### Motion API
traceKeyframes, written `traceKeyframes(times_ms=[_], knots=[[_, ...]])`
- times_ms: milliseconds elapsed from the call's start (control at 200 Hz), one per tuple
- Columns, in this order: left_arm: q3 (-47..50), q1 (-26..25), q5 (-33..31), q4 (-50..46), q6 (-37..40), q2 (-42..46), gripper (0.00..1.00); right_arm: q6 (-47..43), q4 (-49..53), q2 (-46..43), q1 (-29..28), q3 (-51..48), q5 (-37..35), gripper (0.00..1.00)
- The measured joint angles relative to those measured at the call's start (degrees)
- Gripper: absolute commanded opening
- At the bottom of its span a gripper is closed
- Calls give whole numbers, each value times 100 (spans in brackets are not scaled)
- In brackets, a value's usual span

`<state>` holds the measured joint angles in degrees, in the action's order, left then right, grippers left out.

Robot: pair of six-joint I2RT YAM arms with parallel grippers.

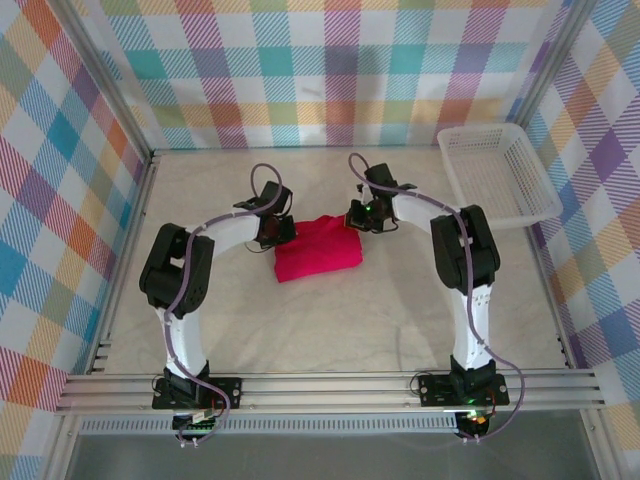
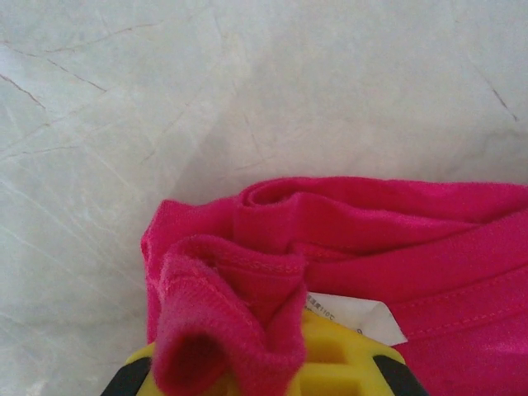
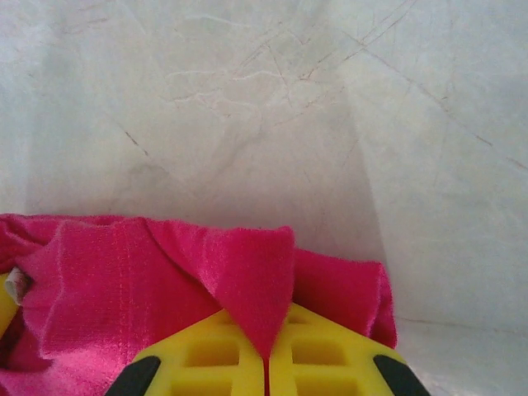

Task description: Fold the inside-out t-shirt

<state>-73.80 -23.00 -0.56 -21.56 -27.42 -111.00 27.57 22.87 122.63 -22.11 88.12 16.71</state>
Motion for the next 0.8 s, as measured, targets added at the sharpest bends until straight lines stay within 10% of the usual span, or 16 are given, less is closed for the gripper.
traceKeyframes(times_ms=[75, 125, 200, 295, 510, 800], knots=[[-175, 35, -15, -157, -2, -107, 1, 2, 177, 39, 2, 133, 26, 27], [-339, 39, -72, -369, -24, -149, 14, 9, 348, 33, 2, 245, 31, 54], [-625, 37, -293, -826, -109, -155, 35, 0, 619, -24, 7, 407, 0, 67], [-1054, 4, -730, -1458, -258, -83, 49, 37, 979, -422, 20, 393, -98, 66], [-1237, -269, -1399, -2223, -675, 776, 43, 772, 562, -2308, 22, -789, 297, 30], [-79, -389, 63, -1056, -1491, 990, 40, 2135, -772, -1550, -188, -1543, 1156, 27]])
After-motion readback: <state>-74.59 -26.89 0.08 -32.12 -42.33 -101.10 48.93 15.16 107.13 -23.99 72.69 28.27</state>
